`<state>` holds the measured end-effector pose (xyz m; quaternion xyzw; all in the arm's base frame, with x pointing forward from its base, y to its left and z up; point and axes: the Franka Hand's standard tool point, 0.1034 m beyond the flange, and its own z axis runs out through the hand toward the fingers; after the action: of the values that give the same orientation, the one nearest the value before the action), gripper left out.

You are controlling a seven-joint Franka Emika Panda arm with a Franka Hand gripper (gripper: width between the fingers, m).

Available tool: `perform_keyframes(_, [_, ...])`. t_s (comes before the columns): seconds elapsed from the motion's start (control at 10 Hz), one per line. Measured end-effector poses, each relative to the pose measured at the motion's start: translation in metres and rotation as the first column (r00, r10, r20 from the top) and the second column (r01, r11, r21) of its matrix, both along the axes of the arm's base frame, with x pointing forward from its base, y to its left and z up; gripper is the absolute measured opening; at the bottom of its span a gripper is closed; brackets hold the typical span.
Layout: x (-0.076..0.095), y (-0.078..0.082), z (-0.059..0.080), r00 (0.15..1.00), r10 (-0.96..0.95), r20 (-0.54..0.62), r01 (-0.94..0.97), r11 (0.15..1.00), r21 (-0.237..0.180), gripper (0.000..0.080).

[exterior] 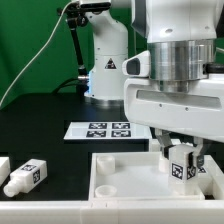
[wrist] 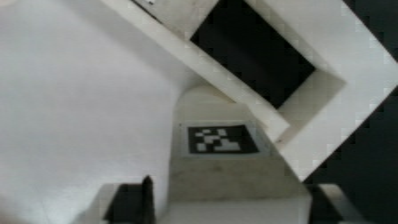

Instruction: Assemble one leg

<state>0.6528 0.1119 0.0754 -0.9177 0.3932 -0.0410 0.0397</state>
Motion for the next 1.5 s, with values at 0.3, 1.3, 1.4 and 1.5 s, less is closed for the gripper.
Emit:
perform_keyframes(0.3, [0.0004,0.0045,0.0022,0.979,0.205,0.007,-0.204,0.978,-0.036,0.0638])
perform_keyframes(1.3, [0.002,0.0061,0.0036,0.474,0.88,-0.039,-0.874,0.465,-0.138,0.0649])
perform_keyframes(1.4, [0.0022,0.0052,0.0036,0.406,0.912,-0.047,-0.907,0.396,-0.144,0.0649])
perform_keyframes(1.5, [0.0025,0.004,0.0037,0.345,0.937,-0.055,-0.931,0.335,-0.148,0.0649])
